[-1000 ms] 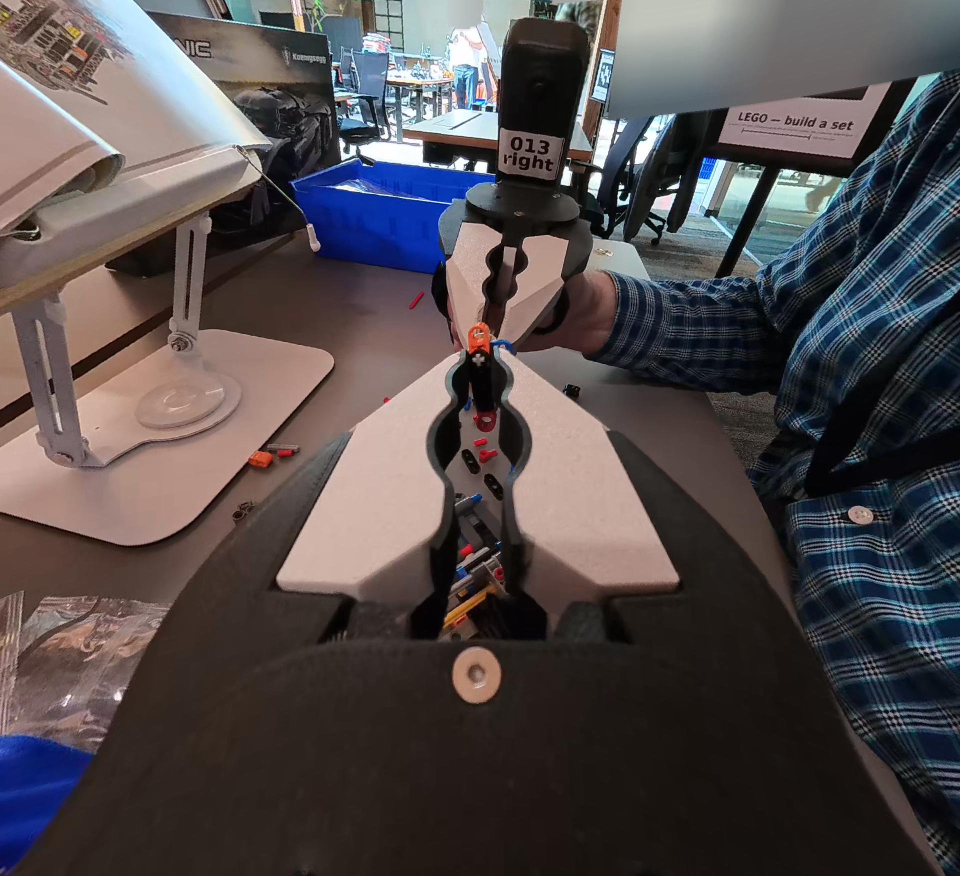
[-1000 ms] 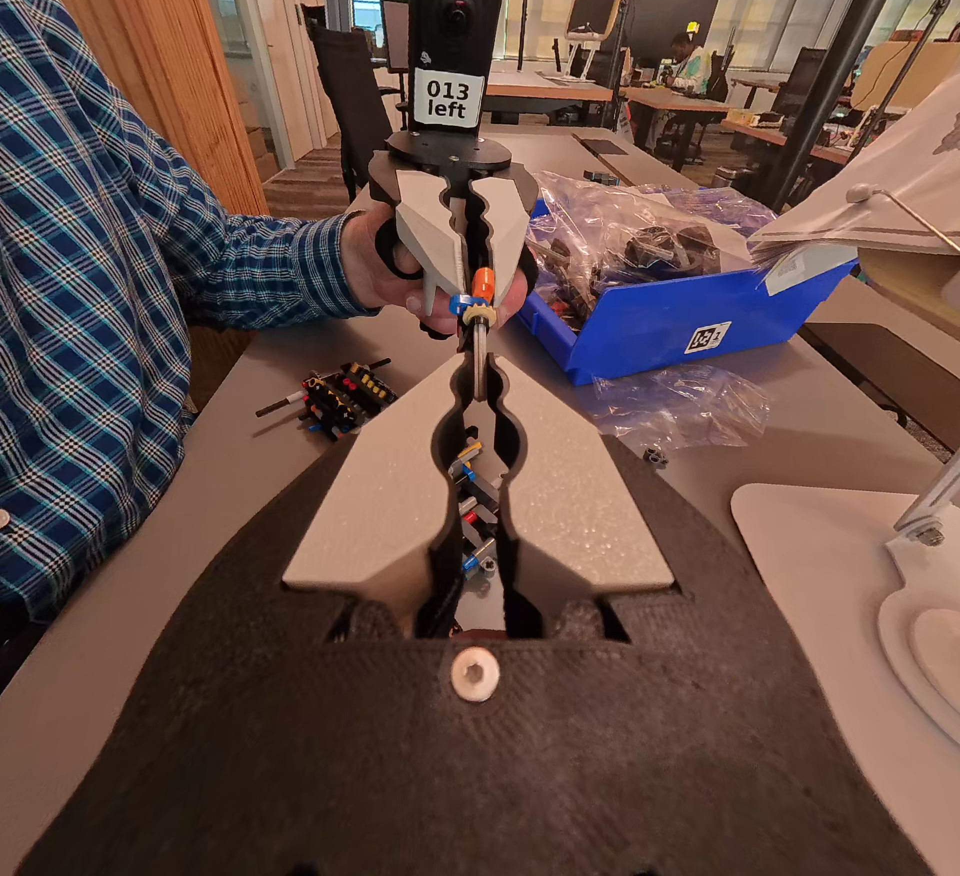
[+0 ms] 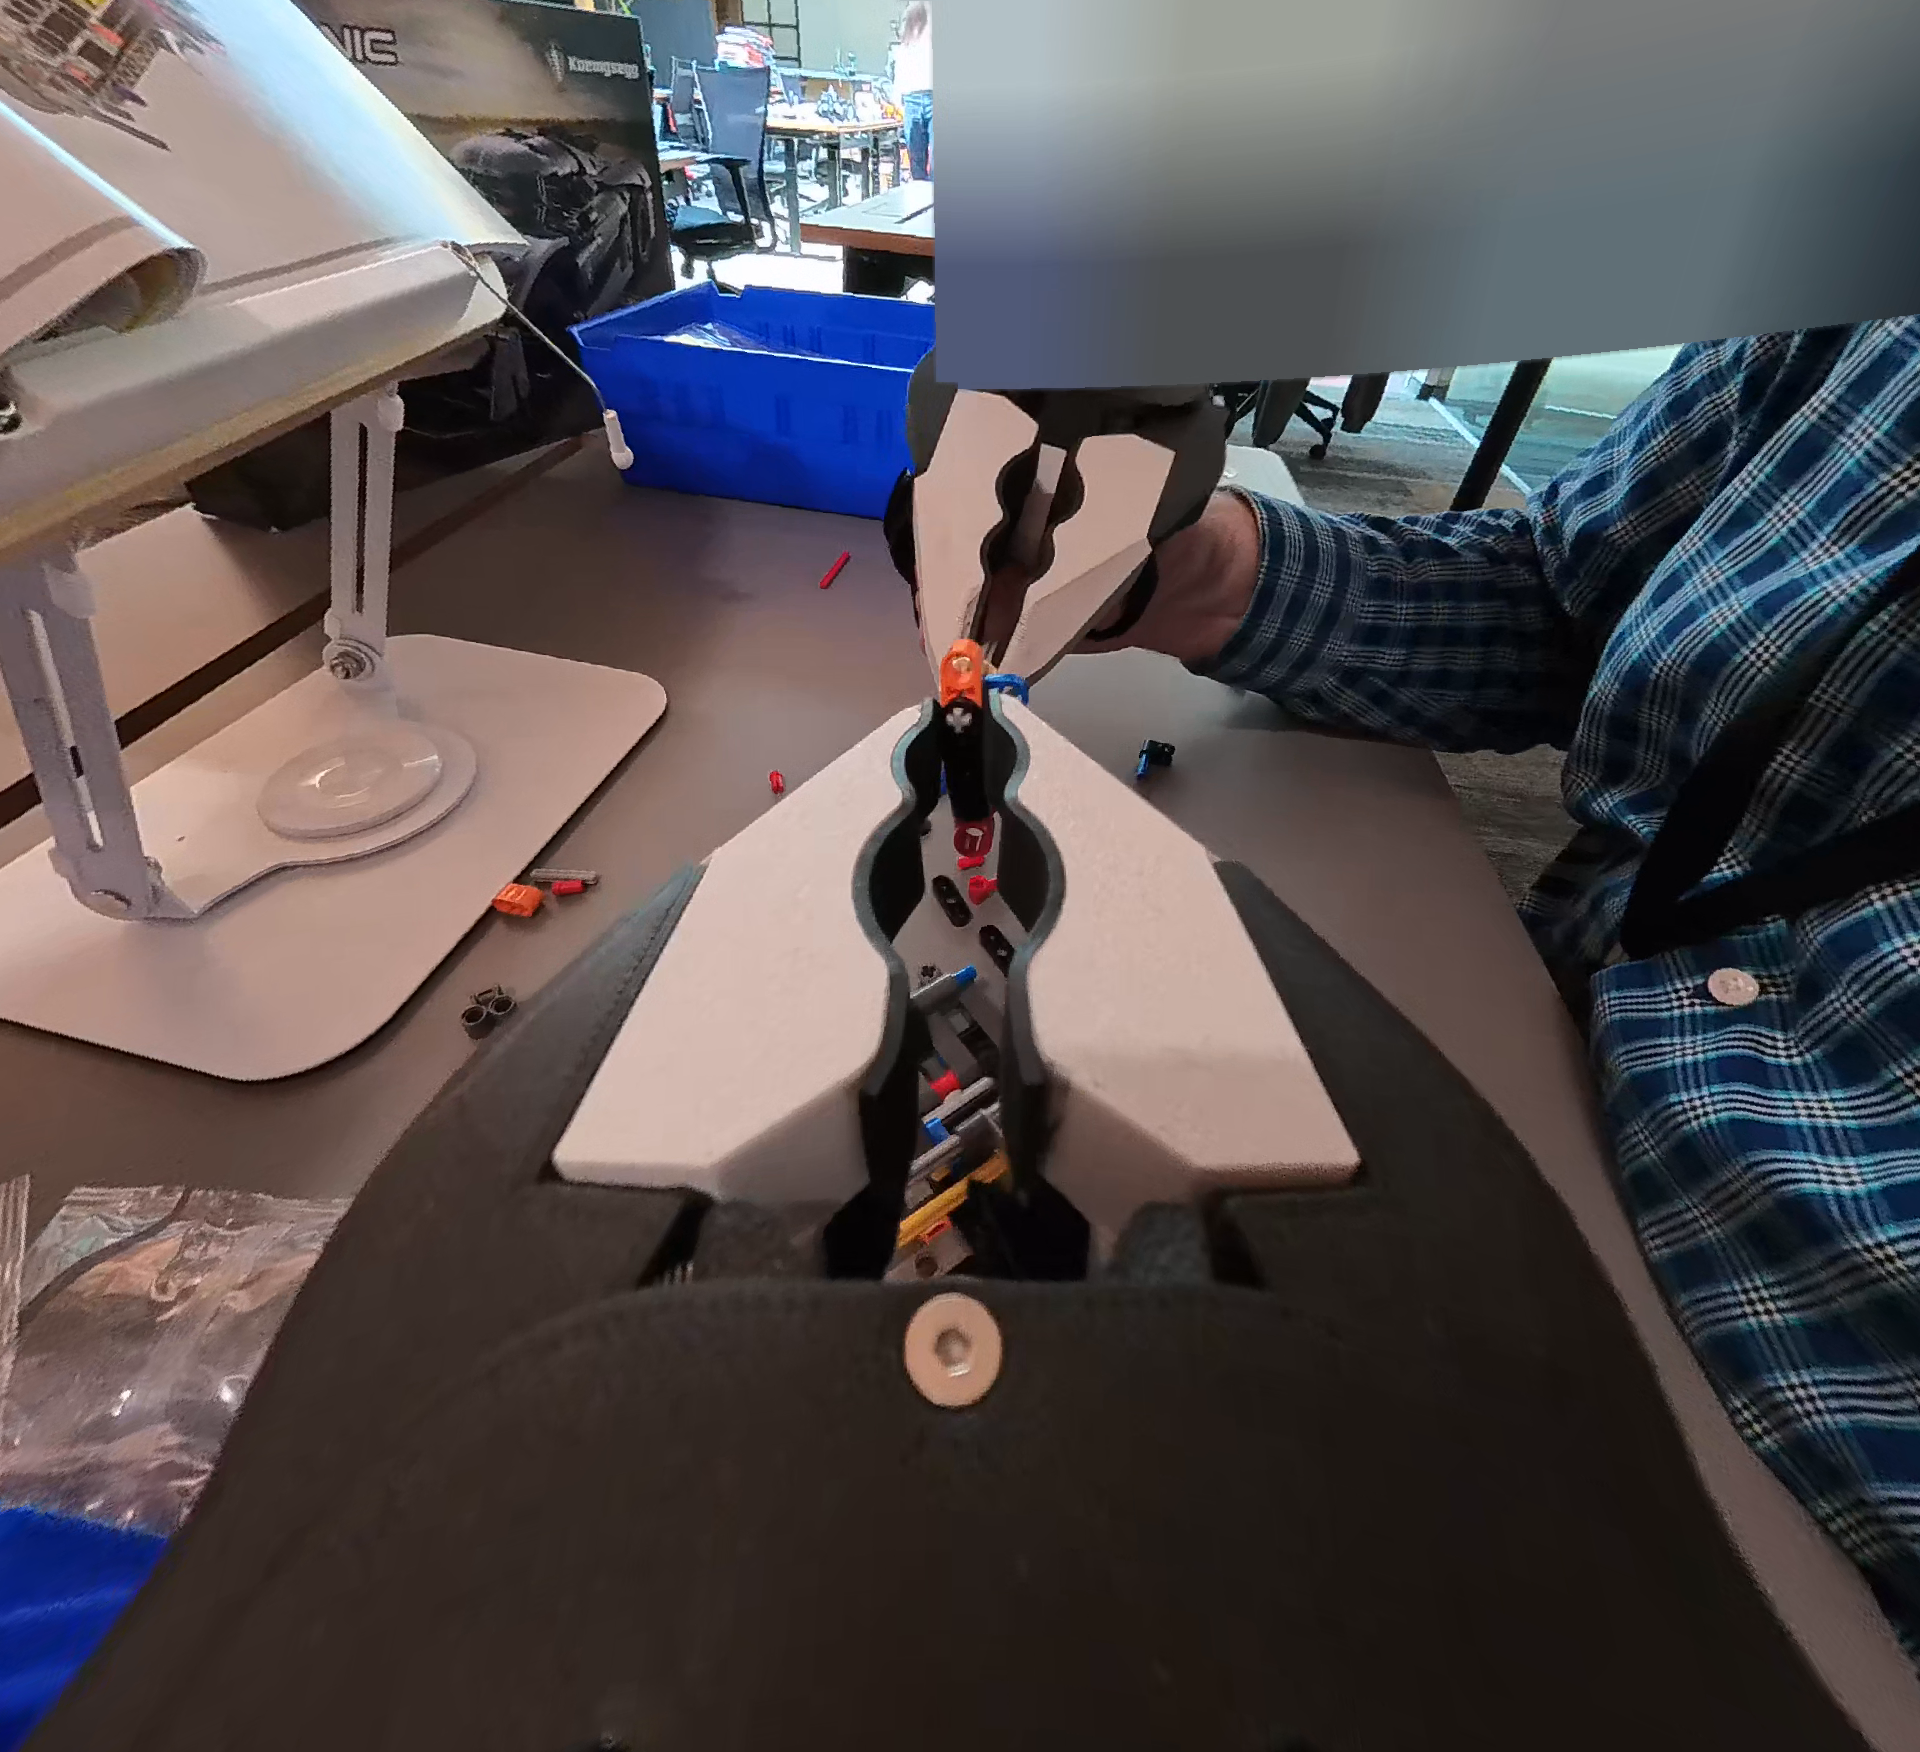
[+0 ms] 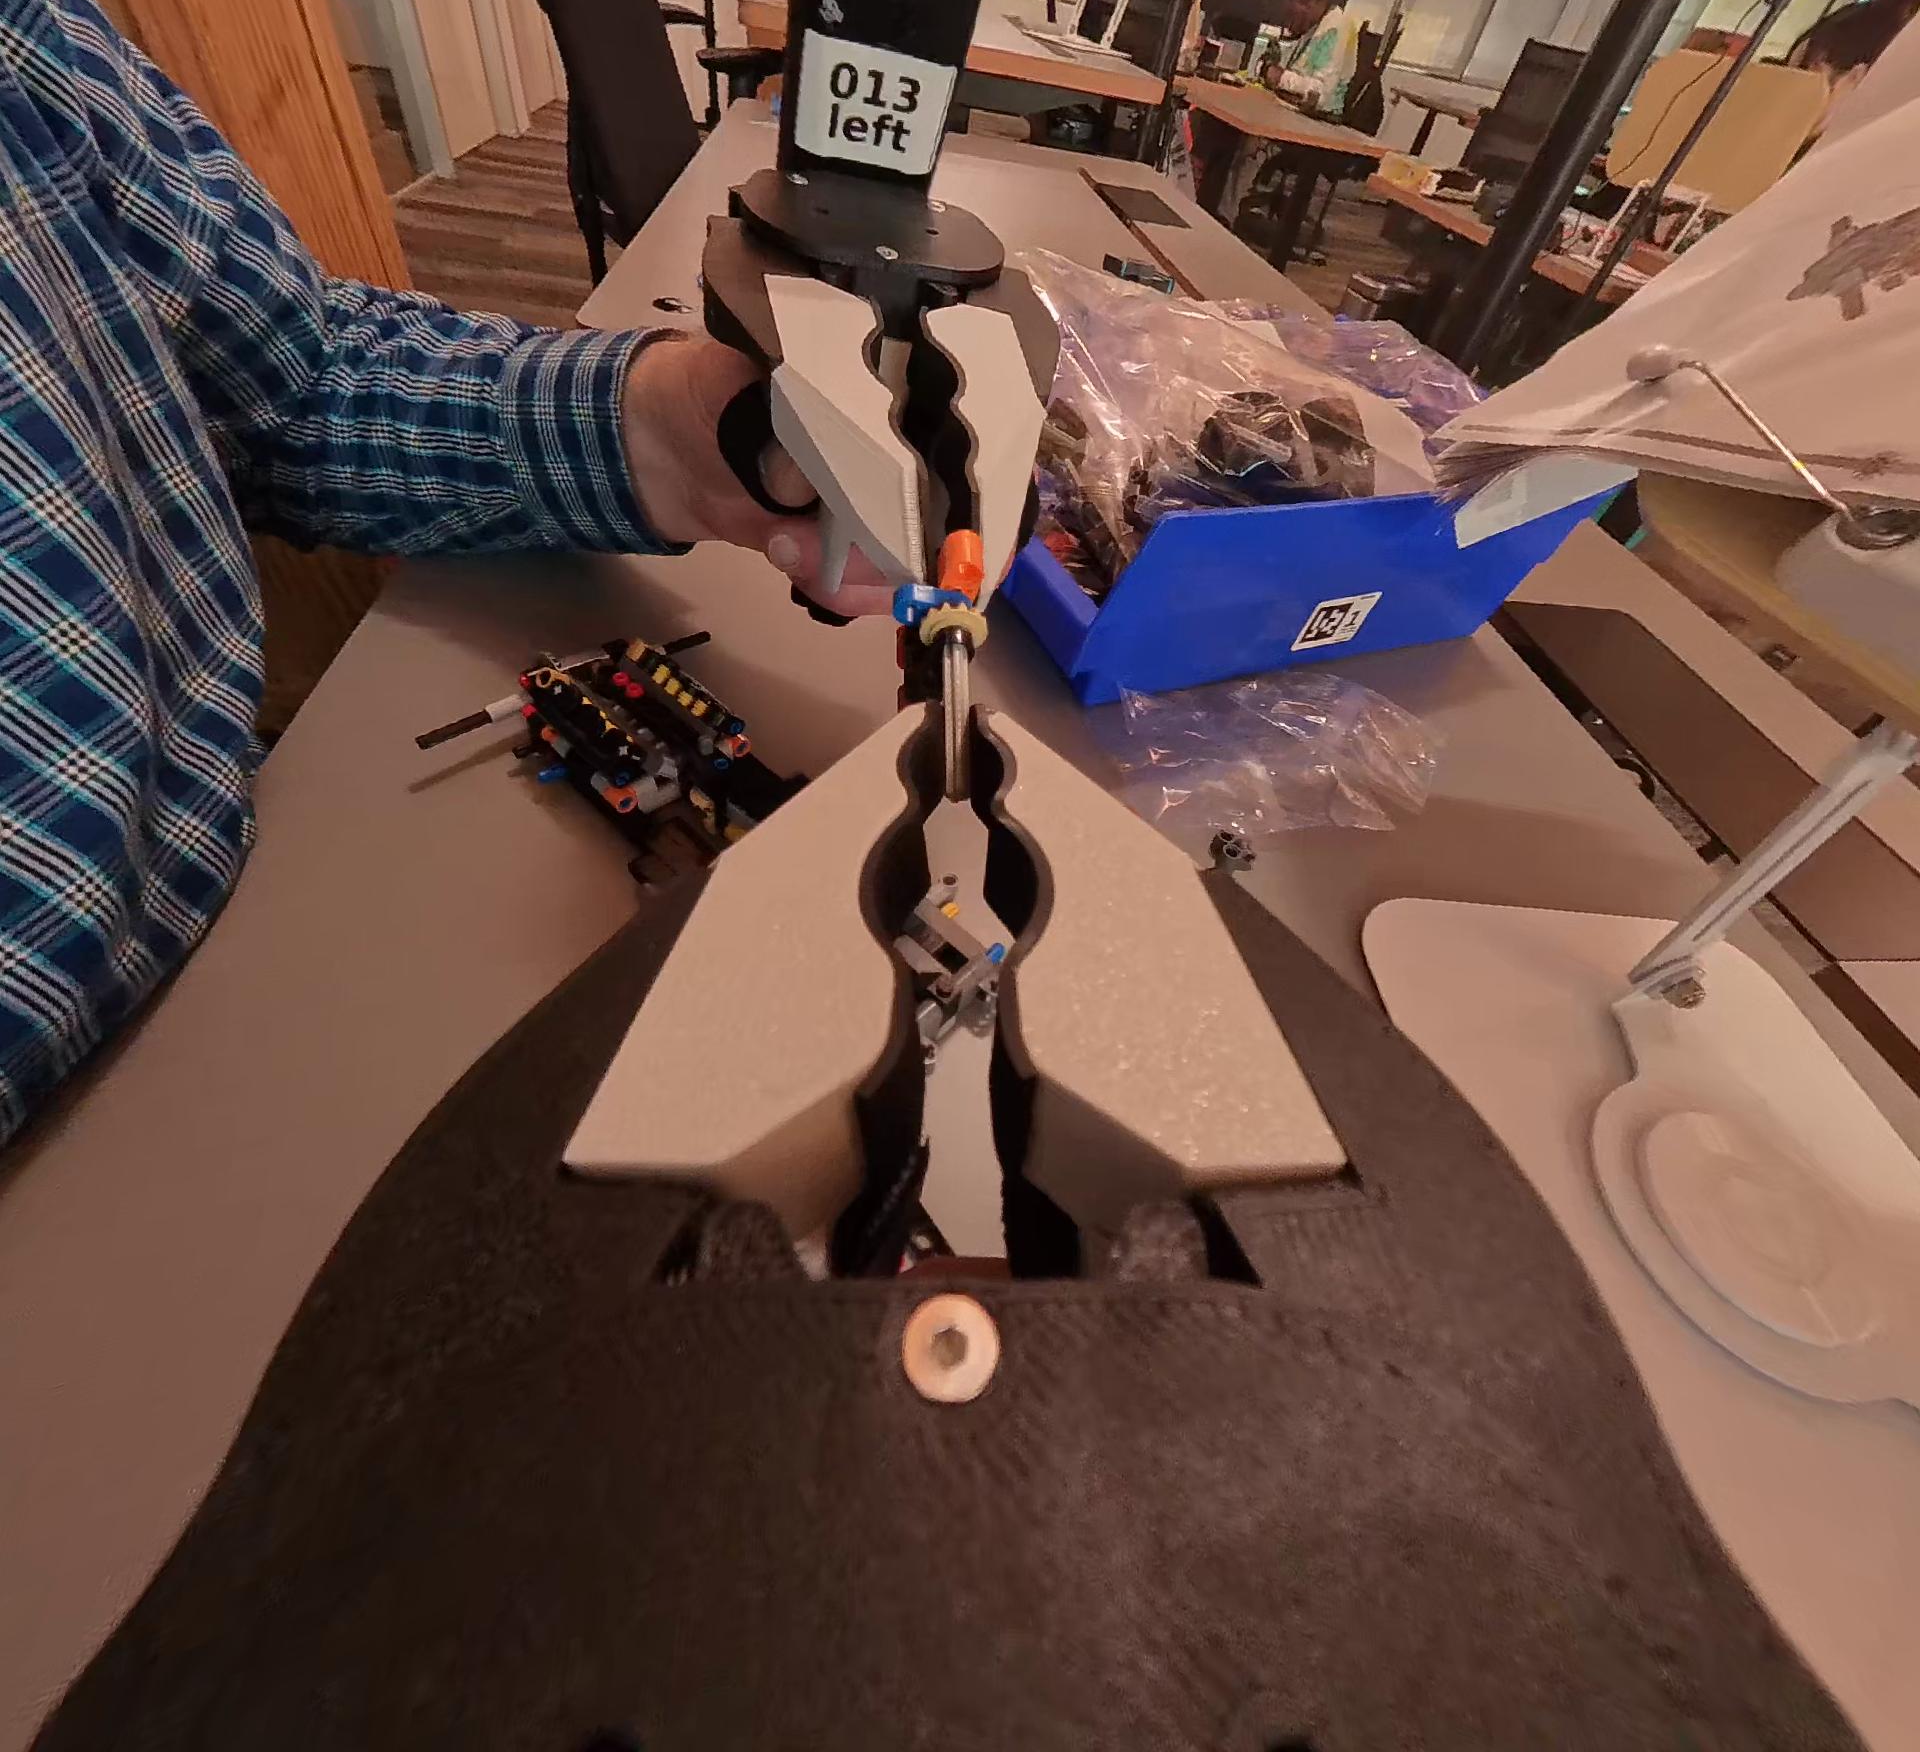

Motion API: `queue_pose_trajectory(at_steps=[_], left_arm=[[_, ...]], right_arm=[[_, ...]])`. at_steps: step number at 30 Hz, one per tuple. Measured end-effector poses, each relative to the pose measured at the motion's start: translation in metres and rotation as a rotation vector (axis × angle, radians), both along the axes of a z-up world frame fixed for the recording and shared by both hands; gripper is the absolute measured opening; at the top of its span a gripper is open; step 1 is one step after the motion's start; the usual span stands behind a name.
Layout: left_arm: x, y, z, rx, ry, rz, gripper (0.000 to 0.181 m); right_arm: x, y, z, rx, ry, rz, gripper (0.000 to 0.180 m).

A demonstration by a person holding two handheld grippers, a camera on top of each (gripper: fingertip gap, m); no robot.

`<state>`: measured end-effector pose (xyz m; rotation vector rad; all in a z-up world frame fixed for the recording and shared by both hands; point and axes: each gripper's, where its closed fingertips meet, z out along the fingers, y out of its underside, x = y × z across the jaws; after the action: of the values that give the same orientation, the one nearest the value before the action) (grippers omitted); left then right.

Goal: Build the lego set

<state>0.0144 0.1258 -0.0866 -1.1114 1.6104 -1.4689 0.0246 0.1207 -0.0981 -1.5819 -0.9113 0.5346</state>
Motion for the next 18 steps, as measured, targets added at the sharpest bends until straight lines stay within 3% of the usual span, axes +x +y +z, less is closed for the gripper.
queue_pose_trajectory(at_steps=[6,12,18], left_arm=[[-0.001,-0.001,0.004,-0.026,0.016,0.006,0.005],[-0.003,-0.001,0.007,-0.165,0.037,-0.036,0.006],[-0.003,-0.005,0.009,-0.066,0.007,-0.026,0.005]], right_arm=[[0.0,0.0,0.005,0.09,-0.045,-0.023,0.001],[-0.001,-0.001,0.009,0.182,-0.17,-0.07,0.001],[-0.002,-0.005,0.01,0.098,-0.061,-0.015,0.001]])
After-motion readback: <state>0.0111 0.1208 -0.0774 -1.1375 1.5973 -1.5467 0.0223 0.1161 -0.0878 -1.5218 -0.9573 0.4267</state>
